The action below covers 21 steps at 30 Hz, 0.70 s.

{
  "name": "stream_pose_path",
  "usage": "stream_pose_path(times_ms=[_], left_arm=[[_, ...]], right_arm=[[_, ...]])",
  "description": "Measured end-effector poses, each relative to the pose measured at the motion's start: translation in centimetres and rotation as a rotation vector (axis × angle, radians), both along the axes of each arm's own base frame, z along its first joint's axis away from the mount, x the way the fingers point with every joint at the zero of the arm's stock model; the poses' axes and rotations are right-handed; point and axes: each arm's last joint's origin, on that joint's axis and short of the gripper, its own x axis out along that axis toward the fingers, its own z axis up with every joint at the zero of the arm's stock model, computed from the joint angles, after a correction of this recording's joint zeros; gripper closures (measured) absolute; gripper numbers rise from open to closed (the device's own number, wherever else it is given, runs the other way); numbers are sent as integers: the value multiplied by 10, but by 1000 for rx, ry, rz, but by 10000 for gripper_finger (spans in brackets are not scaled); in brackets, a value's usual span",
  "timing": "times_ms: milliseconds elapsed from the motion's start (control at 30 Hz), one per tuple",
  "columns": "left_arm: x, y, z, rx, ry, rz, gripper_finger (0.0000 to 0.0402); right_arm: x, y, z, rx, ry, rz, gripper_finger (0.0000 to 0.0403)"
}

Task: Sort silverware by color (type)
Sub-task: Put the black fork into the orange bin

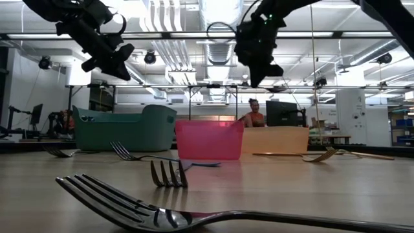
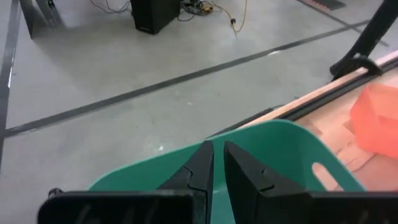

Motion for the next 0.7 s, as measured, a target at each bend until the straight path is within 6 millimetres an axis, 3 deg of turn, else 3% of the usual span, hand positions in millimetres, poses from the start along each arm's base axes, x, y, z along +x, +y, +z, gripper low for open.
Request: stream_pose_path(times_ms=[700], left_arm=[[0, 0, 0, 6, 13, -8, 381]], right_arm=[[19, -5, -67, 186, 263, 128, 390]])
